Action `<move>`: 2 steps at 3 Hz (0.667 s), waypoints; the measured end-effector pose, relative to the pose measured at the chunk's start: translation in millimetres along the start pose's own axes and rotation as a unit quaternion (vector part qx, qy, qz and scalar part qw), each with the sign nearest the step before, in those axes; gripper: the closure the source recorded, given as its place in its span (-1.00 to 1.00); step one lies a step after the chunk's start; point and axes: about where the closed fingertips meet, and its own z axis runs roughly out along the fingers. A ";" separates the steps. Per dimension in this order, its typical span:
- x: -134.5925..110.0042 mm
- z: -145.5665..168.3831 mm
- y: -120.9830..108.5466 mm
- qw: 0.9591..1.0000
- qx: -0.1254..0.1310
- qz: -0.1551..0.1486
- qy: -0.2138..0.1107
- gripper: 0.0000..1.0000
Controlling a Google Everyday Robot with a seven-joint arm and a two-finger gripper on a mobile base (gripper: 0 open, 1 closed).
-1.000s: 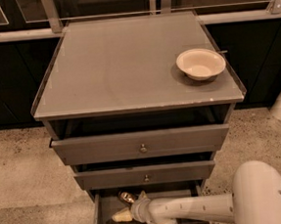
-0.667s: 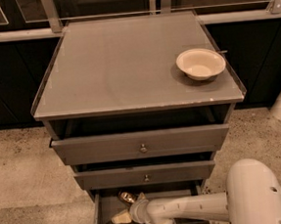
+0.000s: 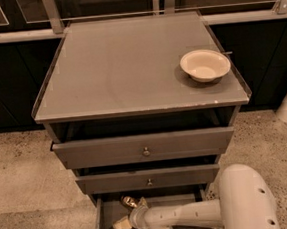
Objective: Pick orange can from bottom drawer and place on counter
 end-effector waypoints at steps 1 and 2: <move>5.0 12.2 -5.3 1.000 0.015 -0.014 0.001 -1.00; 14.4 24.3 -16.0 0.999 0.034 -0.024 0.009 -1.00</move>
Offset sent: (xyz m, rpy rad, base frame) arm 0.0222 -0.0166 -0.0491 -0.1314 -0.0488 -0.0247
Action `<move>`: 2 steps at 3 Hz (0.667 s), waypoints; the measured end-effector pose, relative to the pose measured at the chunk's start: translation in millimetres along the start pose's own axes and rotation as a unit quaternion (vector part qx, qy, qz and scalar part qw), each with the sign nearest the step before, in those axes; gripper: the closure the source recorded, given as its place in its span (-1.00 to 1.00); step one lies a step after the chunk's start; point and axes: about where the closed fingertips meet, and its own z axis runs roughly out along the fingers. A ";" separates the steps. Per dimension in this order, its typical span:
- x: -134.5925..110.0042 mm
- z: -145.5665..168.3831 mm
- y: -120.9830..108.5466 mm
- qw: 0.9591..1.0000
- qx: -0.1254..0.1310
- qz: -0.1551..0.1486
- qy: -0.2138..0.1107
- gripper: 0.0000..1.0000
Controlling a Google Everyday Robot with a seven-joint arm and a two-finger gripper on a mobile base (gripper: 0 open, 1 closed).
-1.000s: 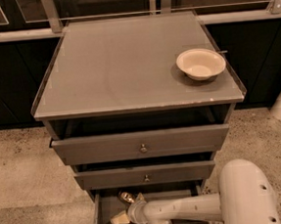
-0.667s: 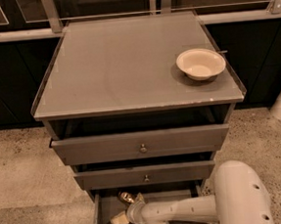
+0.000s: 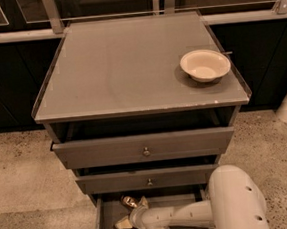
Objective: Pick orange can from bottom drawer and place on counter
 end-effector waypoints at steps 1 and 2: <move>11.7 10.7 -7.3 1.000 0.012 0.001 0.011 -1.00; 11.7 10.7 -7.4 1.000 0.012 0.001 0.011 -0.64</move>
Offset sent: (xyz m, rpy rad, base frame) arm 0.0028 -0.0056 -0.0138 -0.0233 0.0069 -0.0151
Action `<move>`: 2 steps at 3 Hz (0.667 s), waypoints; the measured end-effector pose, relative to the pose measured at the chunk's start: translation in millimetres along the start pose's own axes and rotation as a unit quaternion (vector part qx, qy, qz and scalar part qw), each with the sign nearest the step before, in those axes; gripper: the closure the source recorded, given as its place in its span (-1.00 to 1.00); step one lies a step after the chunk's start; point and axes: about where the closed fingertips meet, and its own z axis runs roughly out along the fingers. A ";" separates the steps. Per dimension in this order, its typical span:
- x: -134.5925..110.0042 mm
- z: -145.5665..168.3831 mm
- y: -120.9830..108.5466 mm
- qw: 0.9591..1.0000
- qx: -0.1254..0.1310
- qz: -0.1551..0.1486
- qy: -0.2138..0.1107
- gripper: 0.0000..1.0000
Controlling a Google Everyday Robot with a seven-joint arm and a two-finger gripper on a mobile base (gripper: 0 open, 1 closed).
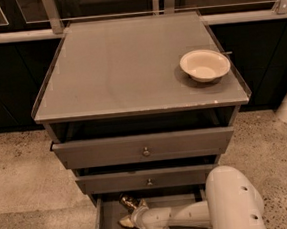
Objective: Pick orange can from bottom drawer and place on counter
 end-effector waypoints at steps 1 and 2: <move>0.0 0.0 0.0 1.000 0.000 0.000 0.000 -0.18; 0.0 0.0 0.0 1.000 0.000 0.000 0.000 0.29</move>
Offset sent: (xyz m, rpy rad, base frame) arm 0.0000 0.0000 0.0000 0.0000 0.0000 0.0000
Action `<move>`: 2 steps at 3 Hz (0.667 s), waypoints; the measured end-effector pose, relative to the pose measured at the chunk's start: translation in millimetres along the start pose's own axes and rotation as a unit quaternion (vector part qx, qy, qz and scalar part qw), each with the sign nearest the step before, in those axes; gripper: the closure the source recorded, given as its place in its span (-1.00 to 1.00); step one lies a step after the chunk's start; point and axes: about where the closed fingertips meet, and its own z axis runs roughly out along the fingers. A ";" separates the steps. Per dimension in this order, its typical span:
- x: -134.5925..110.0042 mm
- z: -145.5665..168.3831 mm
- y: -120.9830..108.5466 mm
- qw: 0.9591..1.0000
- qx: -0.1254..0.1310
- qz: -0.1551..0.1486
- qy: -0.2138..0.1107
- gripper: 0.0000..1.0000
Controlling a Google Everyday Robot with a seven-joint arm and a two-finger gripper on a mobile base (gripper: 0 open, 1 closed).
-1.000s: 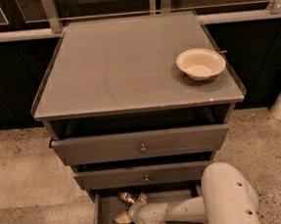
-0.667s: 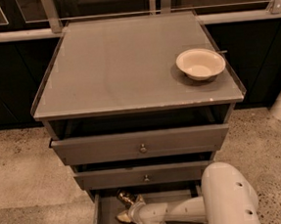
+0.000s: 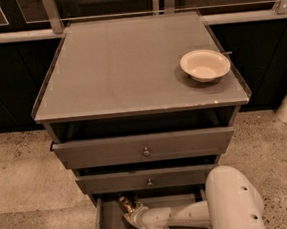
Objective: Pick orange can from bottom drawer and place on counter
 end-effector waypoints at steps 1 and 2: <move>0.0 0.0 0.0 1.000 0.000 0.000 0.000 0.78; 0.0 0.0 0.0 1.000 0.000 0.000 0.000 1.00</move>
Offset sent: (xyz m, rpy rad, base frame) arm 0.0000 0.0000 0.0000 0.0000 0.0000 0.0000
